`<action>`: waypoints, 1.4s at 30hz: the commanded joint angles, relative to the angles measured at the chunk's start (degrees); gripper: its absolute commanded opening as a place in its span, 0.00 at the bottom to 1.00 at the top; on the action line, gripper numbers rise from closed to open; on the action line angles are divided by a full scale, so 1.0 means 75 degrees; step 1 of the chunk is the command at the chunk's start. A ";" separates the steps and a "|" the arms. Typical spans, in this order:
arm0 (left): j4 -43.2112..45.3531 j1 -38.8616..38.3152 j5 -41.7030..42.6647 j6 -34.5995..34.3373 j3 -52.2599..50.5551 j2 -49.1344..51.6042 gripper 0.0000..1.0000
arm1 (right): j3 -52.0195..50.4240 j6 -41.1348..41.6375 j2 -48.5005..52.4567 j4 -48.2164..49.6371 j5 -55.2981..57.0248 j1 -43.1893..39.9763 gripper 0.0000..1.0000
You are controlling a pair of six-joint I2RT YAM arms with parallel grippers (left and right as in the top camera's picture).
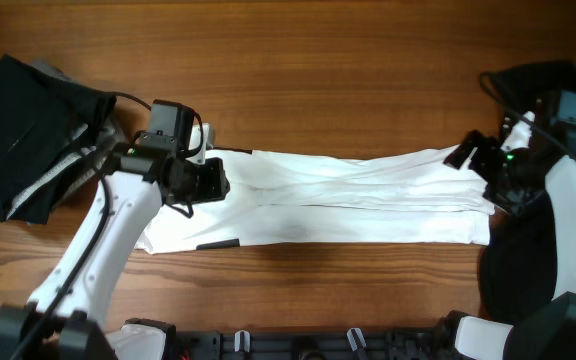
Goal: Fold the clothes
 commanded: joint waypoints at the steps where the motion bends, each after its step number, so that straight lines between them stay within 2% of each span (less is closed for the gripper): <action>1: 0.0052 -0.0026 -0.0064 -0.0114 0.0079 0.0137 0.39 | -0.0020 -0.0286 -0.0216 -0.0105 -0.0248 -0.0414 1.00; 8: 0.0012 -0.0026 -0.0076 -0.0117 0.0079 -0.0347 0.39 | -0.0020 -0.1011 -0.0842 -0.0341 -0.0498 -0.0729 1.00; 12: -0.0015 -0.0026 -0.0105 -0.0122 0.0079 -0.0822 0.40 | -0.0020 -0.1008 -0.1329 -0.0323 -0.0458 -0.0734 1.00; 15: -0.0052 -0.0026 -0.0111 -0.0157 0.0079 -0.1017 0.44 | -0.0020 -0.1000 -0.1466 -0.0291 -0.0050 -0.0825 1.00; 21: -0.0242 -0.0023 -0.0979 -0.0743 -0.0041 -0.0772 0.51 | -0.0020 -0.0979 -0.0901 -0.0204 0.0087 -0.1279 1.00; 27: 0.0332 0.0047 -0.0988 -0.0988 -0.0466 -0.0184 0.54 | -0.0020 -0.0600 0.0181 -0.0117 0.0140 -0.1810 0.98; 29: 0.0493 0.0143 -0.0956 -0.0988 -0.0484 0.0096 0.49 | -0.0020 -0.0979 0.0437 -0.0041 -0.0227 -0.1906 0.95; 30: 0.0571 0.0204 -0.0903 -0.1035 -0.0484 0.0233 0.41 | -0.0020 -0.1466 0.0545 0.0055 -0.0609 -0.1912 0.94; 31: 0.0804 0.0417 -0.0860 -0.1390 -0.0484 0.0699 0.25 | -0.0020 -0.1754 0.0615 0.0160 -0.1137 -0.1912 0.93; 37: 0.1067 0.0691 -0.0300 -0.1443 -0.0490 0.1629 0.24 | -0.0020 -0.1378 0.0615 0.0140 -0.1072 -0.1912 0.97; 38: 0.1151 0.0691 -0.0329 -0.1443 -0.0490 0.1769 0.20 | -0.0020 -0.1303 0.0615 0.0140 -0.1067 -0.1912 0.97; 40: 0.1431 0.0705 -0.0326 -0.1513 -0.0490 0.2165 0.05 | -0.0020 -0.1128 0.0615 0.0160 -0.1000 -0.1912 0.97; 42: 0.1740 0.0749 -0.0323 -0.1530 -0.0490 0.2521 0.04 | -0.0020 -0.1035 0.0615 0.0224 -0.0941 -0.1912 0.96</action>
